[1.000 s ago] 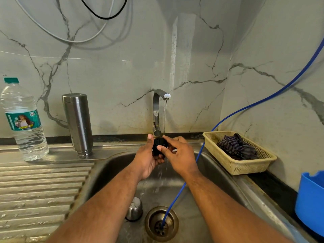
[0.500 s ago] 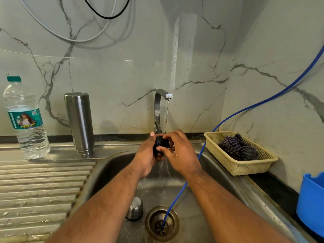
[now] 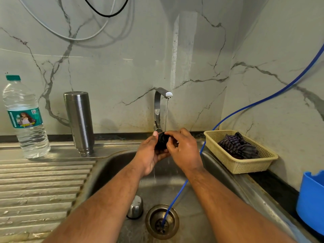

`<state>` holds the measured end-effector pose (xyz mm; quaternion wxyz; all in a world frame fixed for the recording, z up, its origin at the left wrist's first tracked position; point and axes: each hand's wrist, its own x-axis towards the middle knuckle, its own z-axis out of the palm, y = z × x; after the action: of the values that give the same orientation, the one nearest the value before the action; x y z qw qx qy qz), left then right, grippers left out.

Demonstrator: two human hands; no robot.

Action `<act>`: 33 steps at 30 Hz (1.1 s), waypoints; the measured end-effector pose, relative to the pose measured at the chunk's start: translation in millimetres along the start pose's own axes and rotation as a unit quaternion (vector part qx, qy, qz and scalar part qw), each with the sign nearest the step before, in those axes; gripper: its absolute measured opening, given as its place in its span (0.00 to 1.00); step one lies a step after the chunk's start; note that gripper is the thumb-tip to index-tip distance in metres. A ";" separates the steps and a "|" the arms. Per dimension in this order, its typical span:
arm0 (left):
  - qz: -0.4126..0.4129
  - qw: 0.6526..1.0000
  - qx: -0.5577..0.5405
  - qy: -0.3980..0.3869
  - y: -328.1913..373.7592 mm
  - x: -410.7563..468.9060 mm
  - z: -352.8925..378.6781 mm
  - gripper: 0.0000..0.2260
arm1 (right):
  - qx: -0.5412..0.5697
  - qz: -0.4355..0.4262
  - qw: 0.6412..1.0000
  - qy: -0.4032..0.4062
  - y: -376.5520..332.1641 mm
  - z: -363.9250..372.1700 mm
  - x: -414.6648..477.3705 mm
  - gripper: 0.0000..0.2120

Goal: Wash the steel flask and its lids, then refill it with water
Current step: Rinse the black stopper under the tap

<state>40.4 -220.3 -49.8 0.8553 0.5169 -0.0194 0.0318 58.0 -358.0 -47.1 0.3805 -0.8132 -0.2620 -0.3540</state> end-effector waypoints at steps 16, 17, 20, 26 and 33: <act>-0.039 0.985 0.151 0.075 -2.0 9.3 -18.2 0.33 | 0.244 0.115 0.958 -0.092 3.2 0.8 1.9 0.14; -0.044 0.982 0.167 0.083 -1.2 9.1 -19.1 0.33 | 0.264 0.118 0.953 -0.094 3.7 1.3 2.0 0.14; -0.068 0.977 0.189 0.076 2.1 5.7 -19.9 0.30 | 0.294 0.118 0.943 -0.104 5.5 1.3 2.4 0.13; -0.030 0.989 0.142 0.041 6.2 7.1 -24.5 0.22 | 0.336 0.098 0.925 -0.146 -2.4 -1.4 4.4 0.19; -0.024 0.996 0.090 0.010 -0.3 17.5 -34.4 0.21 | 0.277 0.075 0.942 -0.173 -13.1 -9.5 3.9 0.20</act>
<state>57.9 -189.4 -64.9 0.8058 0.5920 0.0045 0.0176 47.6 -357.5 -34.0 0.5653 -0.7416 -0.3495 -0.0914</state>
